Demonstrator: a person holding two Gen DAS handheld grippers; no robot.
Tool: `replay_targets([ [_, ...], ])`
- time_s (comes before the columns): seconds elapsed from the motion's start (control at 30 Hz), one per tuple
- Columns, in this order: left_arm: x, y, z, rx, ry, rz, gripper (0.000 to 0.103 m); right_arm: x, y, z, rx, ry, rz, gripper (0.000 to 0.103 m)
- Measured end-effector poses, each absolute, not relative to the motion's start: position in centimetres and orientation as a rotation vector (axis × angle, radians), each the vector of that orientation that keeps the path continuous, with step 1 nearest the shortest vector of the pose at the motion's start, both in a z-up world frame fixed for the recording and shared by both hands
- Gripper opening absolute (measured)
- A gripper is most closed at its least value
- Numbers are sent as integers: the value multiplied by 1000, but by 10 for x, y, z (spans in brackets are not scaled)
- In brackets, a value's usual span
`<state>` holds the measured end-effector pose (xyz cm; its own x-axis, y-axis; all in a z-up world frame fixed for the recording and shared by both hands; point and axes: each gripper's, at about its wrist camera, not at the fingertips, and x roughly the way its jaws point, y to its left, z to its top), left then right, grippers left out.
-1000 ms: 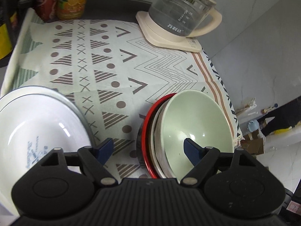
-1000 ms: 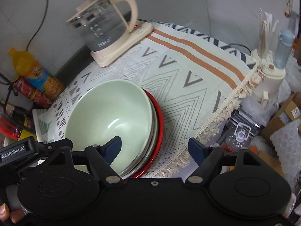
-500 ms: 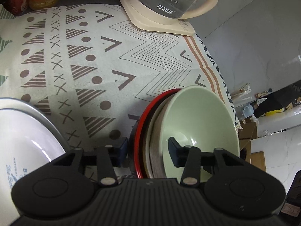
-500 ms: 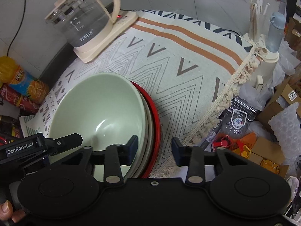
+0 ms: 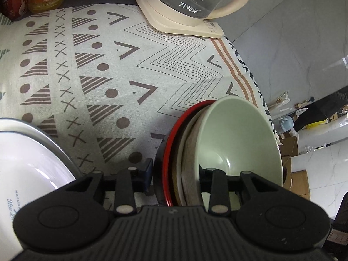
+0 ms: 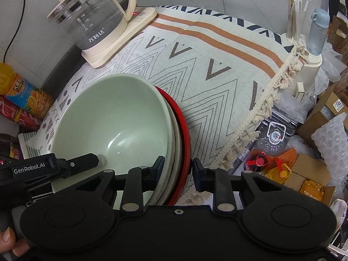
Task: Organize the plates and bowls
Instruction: 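Close both grippers on the rim of the red and green bowl stack, then carry the bowl stack with both grippers and lower it onto the 'BAKERY' plate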
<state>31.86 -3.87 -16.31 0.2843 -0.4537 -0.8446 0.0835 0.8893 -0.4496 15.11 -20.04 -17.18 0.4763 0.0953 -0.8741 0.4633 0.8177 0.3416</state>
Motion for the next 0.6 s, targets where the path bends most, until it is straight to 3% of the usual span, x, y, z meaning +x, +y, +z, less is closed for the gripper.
replay_targets([
  [0.6,316,-29,-126,-374,1141,-319,34,159,-196,-143,536,1018,-174,26],
])
